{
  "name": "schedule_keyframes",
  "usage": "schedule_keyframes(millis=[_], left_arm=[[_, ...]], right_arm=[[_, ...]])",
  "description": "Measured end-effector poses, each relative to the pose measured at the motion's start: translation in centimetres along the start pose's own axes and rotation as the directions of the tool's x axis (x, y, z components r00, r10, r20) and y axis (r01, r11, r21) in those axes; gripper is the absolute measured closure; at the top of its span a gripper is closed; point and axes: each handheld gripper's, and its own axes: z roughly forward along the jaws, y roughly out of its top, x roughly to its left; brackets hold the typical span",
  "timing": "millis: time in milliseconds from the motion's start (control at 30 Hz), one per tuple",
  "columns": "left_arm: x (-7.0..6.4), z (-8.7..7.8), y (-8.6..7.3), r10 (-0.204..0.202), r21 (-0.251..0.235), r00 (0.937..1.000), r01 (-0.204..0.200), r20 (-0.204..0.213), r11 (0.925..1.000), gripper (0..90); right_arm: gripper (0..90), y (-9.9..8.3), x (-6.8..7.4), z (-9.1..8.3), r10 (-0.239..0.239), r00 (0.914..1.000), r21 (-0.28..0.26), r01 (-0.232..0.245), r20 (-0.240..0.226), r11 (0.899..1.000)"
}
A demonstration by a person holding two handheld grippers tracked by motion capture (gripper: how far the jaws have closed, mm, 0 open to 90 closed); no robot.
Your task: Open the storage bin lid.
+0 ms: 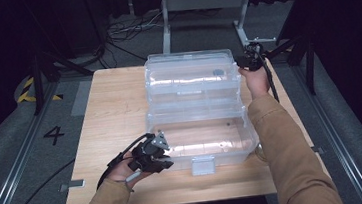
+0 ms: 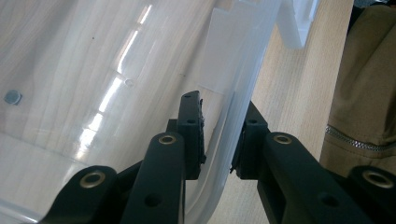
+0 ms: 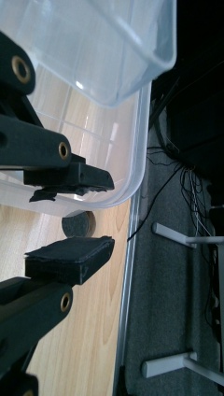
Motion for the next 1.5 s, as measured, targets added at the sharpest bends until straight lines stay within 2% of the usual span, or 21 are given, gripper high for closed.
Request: schedule_keyframes(millis=[133, 267, 400, 467, 533, 567, 600, 700, 733, 833, 1000, 1133, 1167, 1267, 1300, 1367, 1400, 1467, 1500], left_arm=[[0.0, 0.0, 0.0, 0.000, 0.000, 1.0000, 0.000, 0.002, 1.0000, 76.6], [0.1, 0.0, 0.1, -0.002, 0.003, 1.0000, 0.002, 0.008, 1.0000, 76.6], [0.2, -0.1, 0.2, -0.009, 0.015, 0.9998, 0.009, 0.019, 0.9999, 76.5], [0.3, -0.1, 0.2, -0.013, 0.017, 0.9994, 0.013, 0.031, 0.9998, 76.3], [0.8, -0.2, 0.2, -0.045, 0.015, 0.9961, 0.044, 0.077, 0.9989, 75.8], [0.8, -0.2, 0.2, -0.045, 0.015, 0.9961, 0.044, 0.077, 0.9989, 74.2], [0.9, -0.3, 0.3, -0.059, 0.021, 0.9928, 0.058, 0.104, 0.9981, 70.4], [0.9, -0.3, 0.4, -0.043, 0.025, 0.9915, 0.040, 0.123, 0.9989, 65.4], [0.7, -0.4, 0.5, -0.031, 0.019, 0.9921, 0.029, 0.122, 0.9994, 64.2], [0.8, -1.1, 0.6, -0.030, -0.009, 0.9920, 0.031, 0.122, 0.9995, 61.0], [1.2, -2.5, 0.4, -0.034, -0.074, 0.9924, 0.043, 0.118, 0.9963, 57.9], [1.6, -3.7, 0.1, -0.047, -0.130, 0.9917, 0.063, 0.120, 0.9895, 55.1], [1.6, -3.7, 0.1, -0.047, -0.130, 0.9917, 0.063, 0.120, 0.9895, 54.5], [1.9, -4.3, -0.1, -0.051, -0.167, 0.9900, 0.073, 0.131, 0.9832, 53.9], [2.0, -4.6, -0.2, -0.058, -0.176, 0.9910, 0.079, 0.120, 0.9812, 53.7], [2.1, -4.8, -0.3, -0.066, -0.182, 0.9914, 0.086, 0.113, 0.9795, 53.7], [2.2, -5.1, -0.5, -0.072, -0.194, 0.9923, 0.091, 0.101, 0.9769, 53.6], [2.3, -5.2, -0.5, -0.081, -0.201, 0.9918, 0.100, 0.098, 0.9746, 53.1], [2.4, -5.3, -0.6, -0.092, -0.205, 0.9914, 0.110, 0.093, 0.9726, 52.7]], right_arm=[[61.4, 0.3, 0.1, -0.5, -0.001, 1.0000, 0.004, 0.001, 0.005, 1.000], [56.5, 0.8, 0.4, -1.8, -0.026, 0.9997, 0.000, 0.026, 0.003, 1.000], [54.4, 1.1, 0.4, -3.1, 0.004, 0.9996, -0.005, -0.004, -0.027, 1.000], [54.0, 1.2, 0.4, -3.4, 0.005, 0.9994, -0.007, -0.005, -0.035, 1.000], [51.7, 1.3, 0.3, -4.4, 0.011, 0.9980, -0.020, -0.012, -0.063, 1.000], [51.7, 1.3, 0.3, -4.4, 0.011, 0.9980, -0.020, -0.012, -0.063, 1.000], [50.8, 1.2, 0.1, -5.3, 0.021, 0.9951, -0.029, -0.024, -0.096, 0.999], [50.8, 1.0, 0.0, -6.0, 0.008, 0.9942, -0.025, -0.011, -0.107, 1.000], [50.7, 1.0, 0.0, -6.4, -0.005, 0.9949, -0.009, 0.004, -0.101, 1.000], [49.4, 1.0, 0.1, -7.9, -0.041, 0.9944, 0.014, 0.043, -0.097, 0.999], [47.8, 0.3, 0.4, -10.4, -0.082, 0.9892, -0.033, 0.078, -0.122, 0.996], [44.2, -0.1, 1.0, -12.1, -0.107, 0.9845, 0.026, 0.112, -0.139, 0.993], [44.2, -0.3, 1.2, -12.6, -0.116, 0.9828, 0.032, 0.122, -0.144, 0.992], [45.1, -1.1, 1.5, -13.9, -0.149, 0.9783, 0.001, 0.151, -0.144, 0.989], [44.9, -1.6, 1.7, -14.8, -0.175, 0.9753, -0.001, 0.176, -0.135, 0.984], [44.7, -1.8, 1.8, -15.2, -0.183, 0.9737, 0.000, 0.184, -0.136, 0.983], [44.0, -2.3, 1.9, -16.2, -0.195, 0.9697, -0.006, 0.196, -0.147, 0.981], [43.2, -2.4, 2.0, -16.6, -0.196, 0.9691, -0.004, 0.198, -0.150, 0.980], [43.1, -2.8, 2.2, -17.7, -0.207, 0.9636, -0.027, 0.206, -0.169, 0.978]])
